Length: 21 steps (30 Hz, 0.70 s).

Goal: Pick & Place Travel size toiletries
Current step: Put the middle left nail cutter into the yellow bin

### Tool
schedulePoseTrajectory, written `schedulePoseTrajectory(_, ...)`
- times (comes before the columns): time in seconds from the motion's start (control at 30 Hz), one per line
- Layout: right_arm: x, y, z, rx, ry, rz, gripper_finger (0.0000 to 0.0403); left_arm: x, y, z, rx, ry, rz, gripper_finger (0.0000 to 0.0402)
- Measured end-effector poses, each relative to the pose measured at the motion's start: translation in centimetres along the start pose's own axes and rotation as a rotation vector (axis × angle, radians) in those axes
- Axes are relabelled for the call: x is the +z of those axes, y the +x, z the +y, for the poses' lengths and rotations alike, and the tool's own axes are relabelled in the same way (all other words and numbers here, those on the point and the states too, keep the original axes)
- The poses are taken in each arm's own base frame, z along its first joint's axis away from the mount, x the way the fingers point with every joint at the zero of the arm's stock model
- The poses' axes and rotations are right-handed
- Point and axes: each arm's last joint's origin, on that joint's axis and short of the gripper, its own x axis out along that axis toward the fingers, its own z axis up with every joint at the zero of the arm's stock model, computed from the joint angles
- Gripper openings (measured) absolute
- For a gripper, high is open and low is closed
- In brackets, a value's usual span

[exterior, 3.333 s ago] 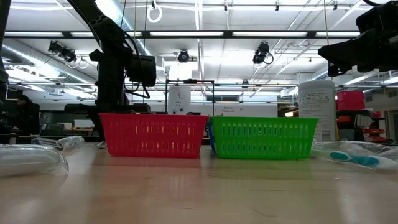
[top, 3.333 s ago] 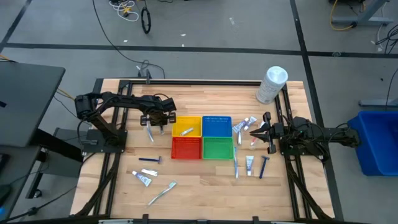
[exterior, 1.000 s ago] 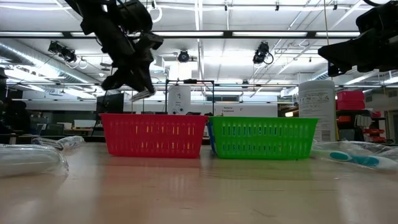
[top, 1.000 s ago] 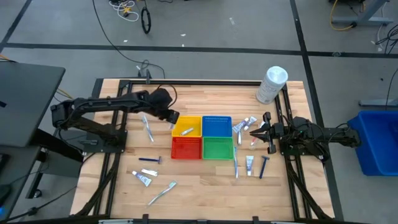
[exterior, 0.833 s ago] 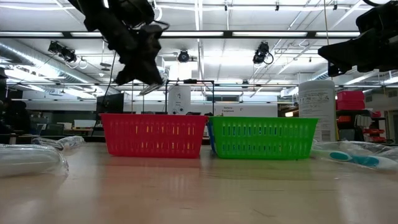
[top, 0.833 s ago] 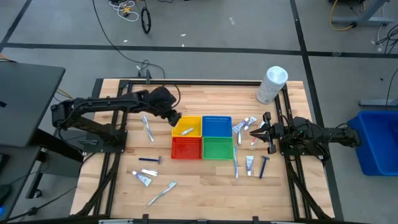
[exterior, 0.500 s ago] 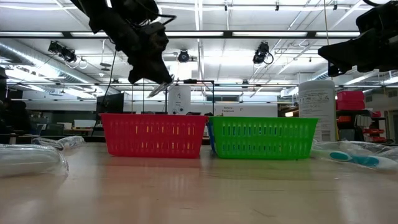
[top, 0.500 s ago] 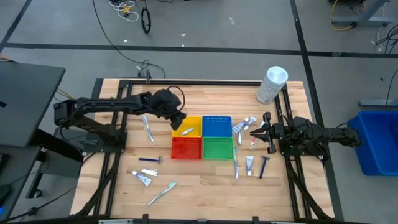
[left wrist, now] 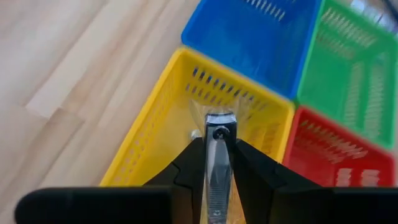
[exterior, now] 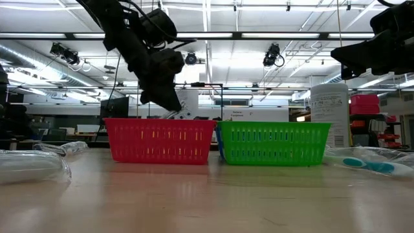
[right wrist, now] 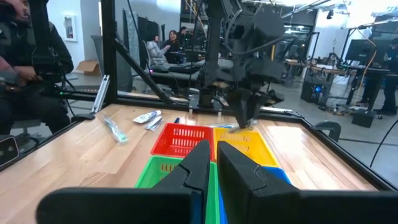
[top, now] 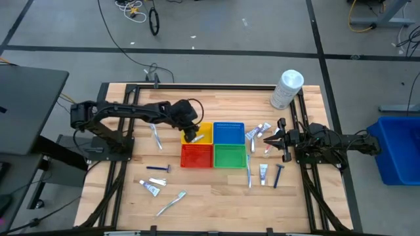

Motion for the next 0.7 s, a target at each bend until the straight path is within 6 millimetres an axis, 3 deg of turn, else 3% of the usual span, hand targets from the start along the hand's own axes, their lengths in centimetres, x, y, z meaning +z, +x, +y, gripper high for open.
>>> schedulePoseTrajectory(0.33,0.0,0.0,0.0,0.000,0.000,0.000,0.0041,-0.6,2.0,0.2,-0.003,0.017,0.051,0.0079)
schedulePoseTrajectory(0.7,0.0,0.0,0.0,0.001,0.000,0.000,0.0041,-0.7,1.9,0.2,-0.002,0.011,0.063,0.0080)
